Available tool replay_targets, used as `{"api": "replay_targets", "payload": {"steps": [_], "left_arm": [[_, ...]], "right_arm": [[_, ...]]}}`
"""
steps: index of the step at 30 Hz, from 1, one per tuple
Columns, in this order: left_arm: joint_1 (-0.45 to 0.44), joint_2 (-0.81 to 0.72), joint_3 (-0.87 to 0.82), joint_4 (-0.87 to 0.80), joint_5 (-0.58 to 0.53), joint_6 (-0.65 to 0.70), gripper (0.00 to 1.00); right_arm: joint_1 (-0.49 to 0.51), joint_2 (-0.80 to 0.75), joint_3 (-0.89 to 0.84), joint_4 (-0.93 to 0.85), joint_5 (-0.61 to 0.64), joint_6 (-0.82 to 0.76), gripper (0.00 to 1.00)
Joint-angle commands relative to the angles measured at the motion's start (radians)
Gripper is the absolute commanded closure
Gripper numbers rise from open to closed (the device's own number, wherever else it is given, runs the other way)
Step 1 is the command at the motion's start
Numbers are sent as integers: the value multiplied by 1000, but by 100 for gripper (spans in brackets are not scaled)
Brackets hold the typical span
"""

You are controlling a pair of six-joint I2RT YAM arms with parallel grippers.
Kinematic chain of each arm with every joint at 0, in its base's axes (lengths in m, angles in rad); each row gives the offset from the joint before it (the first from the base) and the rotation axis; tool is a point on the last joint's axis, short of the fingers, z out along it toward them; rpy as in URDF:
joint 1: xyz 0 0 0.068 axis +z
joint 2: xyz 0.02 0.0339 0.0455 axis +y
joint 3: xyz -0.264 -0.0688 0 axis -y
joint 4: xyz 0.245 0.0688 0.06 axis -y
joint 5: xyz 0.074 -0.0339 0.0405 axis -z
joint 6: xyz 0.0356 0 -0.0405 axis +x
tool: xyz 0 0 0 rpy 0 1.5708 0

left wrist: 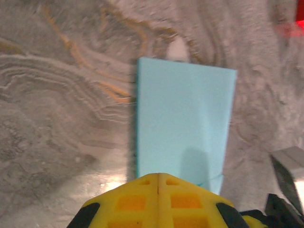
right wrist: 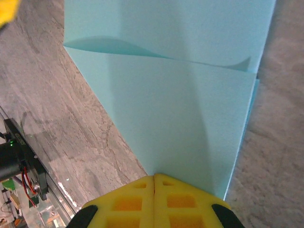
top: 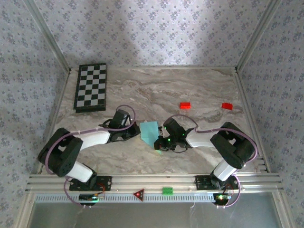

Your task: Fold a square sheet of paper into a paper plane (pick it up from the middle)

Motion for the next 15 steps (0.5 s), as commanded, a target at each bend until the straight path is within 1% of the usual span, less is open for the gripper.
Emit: {"api": "replay_targets", "payload": {"steps": [1,5,9,11,15], "left_arm": [[-25,-49,-8,-2,1,22,100],[-93,-45,-17,35,11,26,100],[-165,12,-18,87,13,25,100],[-179,43,-31,114,2,14,100],[-167,94,-53,143,-6,27,100]], "right_arm": [[-4,21,-45,-146,37,-22,100],[-5,18,-45,-146,36,-21,100],[-6,19,-48,-142,39,-20,100],[-6,22,-48,-140,38,-18,100],[-4,27,-50,-136,37,-16,100]]}}
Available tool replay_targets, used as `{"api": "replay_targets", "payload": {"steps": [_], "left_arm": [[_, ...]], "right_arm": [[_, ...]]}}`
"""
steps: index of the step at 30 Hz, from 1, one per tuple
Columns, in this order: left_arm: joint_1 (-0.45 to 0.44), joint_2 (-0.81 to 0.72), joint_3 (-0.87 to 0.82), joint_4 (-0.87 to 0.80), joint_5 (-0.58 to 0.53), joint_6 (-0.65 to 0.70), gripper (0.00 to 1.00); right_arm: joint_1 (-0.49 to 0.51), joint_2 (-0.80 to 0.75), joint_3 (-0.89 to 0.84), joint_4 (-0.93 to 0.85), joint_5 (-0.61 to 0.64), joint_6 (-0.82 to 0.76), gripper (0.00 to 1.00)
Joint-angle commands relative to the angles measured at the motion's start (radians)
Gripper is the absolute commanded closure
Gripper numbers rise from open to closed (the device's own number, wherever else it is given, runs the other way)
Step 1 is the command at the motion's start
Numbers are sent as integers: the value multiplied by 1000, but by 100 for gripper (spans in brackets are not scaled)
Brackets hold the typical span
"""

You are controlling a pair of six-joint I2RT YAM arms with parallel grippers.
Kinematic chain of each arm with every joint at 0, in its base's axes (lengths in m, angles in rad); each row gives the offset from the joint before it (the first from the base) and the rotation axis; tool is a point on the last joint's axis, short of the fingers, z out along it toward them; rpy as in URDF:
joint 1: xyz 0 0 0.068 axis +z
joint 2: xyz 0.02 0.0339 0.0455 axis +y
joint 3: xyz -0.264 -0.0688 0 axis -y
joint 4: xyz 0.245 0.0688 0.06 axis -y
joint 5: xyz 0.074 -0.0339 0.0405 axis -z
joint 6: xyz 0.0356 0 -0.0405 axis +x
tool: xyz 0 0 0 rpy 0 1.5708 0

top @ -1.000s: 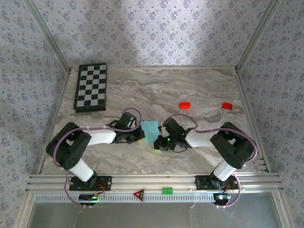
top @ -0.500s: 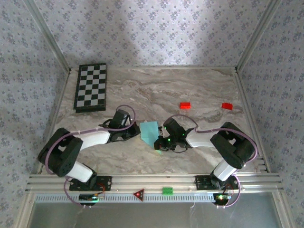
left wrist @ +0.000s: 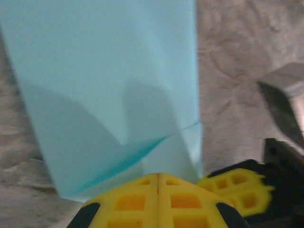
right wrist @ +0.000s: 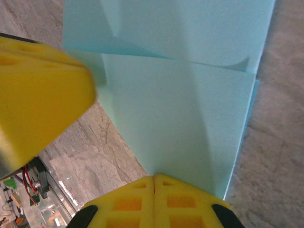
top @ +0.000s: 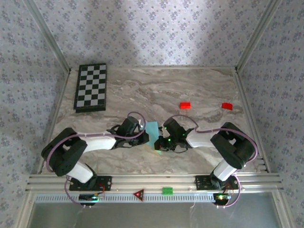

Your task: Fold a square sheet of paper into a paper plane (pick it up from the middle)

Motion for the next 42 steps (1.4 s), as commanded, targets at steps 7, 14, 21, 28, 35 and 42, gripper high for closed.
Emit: {"api": "replay_targets", "payload": {"steps": [7,14,21,28,35,42], "left_arm": [[100,57,-43,46,14,81,100],[188,29,-56,61,101,139,100],[225,-31,-60,54,116,130,99],[188,-153,-26,3,107,102,97],[99,-62,17,-17,107,132,98],[80,37,24,-14,64,137,100]], "right_arm": [[-3,31,-59,-135,43,-15,100],[-3,26,-69,-133,45,-16,100],[-2,21,-63,-133,46,-14,100],[-7,13,-52,-142,39,-17,100],[-13,6,-29,-143,26,-16,100],[-19,-6,13,-139,7,-12,99]]}}
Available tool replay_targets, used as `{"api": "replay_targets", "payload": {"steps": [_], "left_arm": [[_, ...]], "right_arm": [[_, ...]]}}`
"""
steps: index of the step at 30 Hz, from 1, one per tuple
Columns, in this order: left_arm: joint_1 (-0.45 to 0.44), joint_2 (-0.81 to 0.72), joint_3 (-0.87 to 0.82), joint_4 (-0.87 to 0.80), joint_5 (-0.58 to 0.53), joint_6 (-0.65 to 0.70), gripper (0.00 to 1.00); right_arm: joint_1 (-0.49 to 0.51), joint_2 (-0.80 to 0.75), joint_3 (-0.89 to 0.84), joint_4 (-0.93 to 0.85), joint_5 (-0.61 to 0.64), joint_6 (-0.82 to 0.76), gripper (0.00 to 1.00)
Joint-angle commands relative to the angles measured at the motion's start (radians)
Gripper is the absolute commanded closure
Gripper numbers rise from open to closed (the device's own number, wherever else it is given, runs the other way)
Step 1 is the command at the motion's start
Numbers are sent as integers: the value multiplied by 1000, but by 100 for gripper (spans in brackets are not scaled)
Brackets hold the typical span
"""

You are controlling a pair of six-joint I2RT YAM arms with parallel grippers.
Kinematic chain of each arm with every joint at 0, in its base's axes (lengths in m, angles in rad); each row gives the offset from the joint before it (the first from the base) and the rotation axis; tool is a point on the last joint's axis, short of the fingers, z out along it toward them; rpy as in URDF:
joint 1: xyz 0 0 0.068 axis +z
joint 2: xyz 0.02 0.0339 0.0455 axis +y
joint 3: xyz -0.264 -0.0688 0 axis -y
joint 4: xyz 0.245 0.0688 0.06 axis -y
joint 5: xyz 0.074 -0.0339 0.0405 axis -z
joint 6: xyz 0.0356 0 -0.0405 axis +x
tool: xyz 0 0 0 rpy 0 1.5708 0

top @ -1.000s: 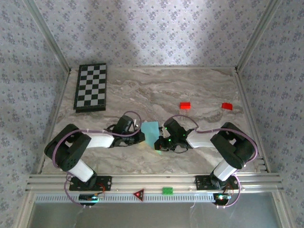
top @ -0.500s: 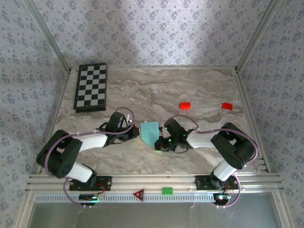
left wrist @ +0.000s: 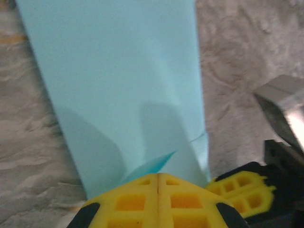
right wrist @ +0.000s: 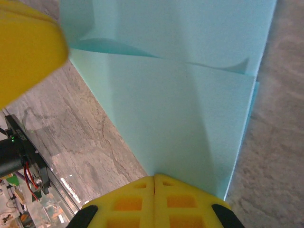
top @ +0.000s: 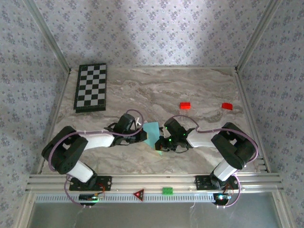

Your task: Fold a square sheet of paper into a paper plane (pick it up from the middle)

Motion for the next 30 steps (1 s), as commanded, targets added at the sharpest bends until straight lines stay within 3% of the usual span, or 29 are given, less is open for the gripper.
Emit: {"api": "replay_targets", "payload": {"steps": [1,7,17,30], "left_arm": [[-4,37,14,-25,-35,26,100],[-11,83,-5,-42,-52,33,100],[-23,76,22,-81,-62,46,100],[-22,105,28,-102,-78,59,100]], "right_arm": [[-6,-4,22,-109,25,-12,98],[22,-10,108,-107,53,-22,97],[21,162,171,-107,53,-46,97],[-5,-29,-19,-86,11,-52,88]]}}
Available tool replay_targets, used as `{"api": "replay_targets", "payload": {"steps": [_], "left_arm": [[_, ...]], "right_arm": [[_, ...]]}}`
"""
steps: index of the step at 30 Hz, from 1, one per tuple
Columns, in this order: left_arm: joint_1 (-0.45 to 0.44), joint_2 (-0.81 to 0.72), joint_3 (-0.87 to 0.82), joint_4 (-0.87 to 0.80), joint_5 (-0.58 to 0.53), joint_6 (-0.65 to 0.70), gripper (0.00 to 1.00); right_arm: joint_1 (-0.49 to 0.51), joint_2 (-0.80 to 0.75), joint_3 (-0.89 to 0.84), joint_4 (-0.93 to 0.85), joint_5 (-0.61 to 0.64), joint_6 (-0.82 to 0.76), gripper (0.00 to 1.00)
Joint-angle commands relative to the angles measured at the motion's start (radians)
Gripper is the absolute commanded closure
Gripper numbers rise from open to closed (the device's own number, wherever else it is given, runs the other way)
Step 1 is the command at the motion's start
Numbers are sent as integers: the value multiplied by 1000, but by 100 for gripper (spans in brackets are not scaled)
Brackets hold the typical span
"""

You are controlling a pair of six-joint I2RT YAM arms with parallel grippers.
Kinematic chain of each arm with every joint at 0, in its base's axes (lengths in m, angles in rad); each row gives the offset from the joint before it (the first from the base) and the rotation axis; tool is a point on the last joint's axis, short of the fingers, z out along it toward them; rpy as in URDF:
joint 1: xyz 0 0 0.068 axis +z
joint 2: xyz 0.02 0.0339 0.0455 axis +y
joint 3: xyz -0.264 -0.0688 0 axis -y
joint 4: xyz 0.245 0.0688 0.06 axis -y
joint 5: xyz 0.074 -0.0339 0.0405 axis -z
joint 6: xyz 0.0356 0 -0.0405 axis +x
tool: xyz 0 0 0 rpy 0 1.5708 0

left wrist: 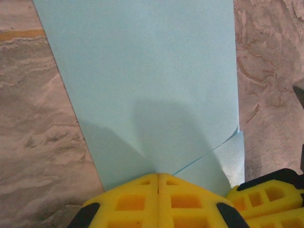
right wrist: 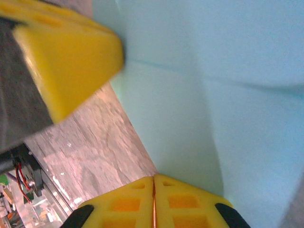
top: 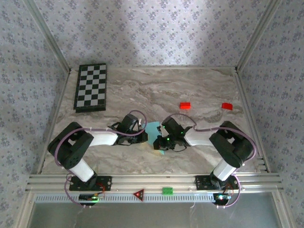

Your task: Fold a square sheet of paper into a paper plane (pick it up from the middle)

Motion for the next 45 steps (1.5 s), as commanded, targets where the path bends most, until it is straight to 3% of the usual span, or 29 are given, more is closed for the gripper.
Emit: {"api": "replay_targets", "payload": {"steps": [1,9,12,17,22,26,28,31,34,35,40,45], "left_arm": [[-4,38,-13,-68,-41,13,100],[-9,56,-13,-54,-35,5,100],[-14,54,-3,-63,-33,5,100],[-21,59,0,-40,-24,-7,100],[-33,60,12,-47,-12,-9,100],[-56,55,27,-61,1,-17,100],[-78,45,25,-59,-9,-42,100],[-120,5,18,-76,-73,-119,100],[-176,-66,0,-43,-142,-181,100],[-188,-88,2,-48,-166,-191,100],[-200,-210,17,-120,-268,-179,82],[-175,-278,23,-171,-286,-148,69]], "right_arm": [[-16,-53,-66,-43,-4,-11,87],[-20,-189,-119,-49,-12,-46,79],[-23,-242,-139,-109,40,-49,79],[-62,-258,-237,-26,3,-29,82],[-77,-298,-231,-111,22,-46,87],[-107,-419,-222,-173,58,-52,89],[-111,-496,-222,-189,112,-65,85],[-113,-613,-228,-224,217,-87,71],[-114,-689,-248,-242,305,-79,45],[-118,-697,-251,-243,297,-78,43],[-134,-640,-238,-168,246,-114,48],[-135,-508,-226,-64,180,-106,56]]}}
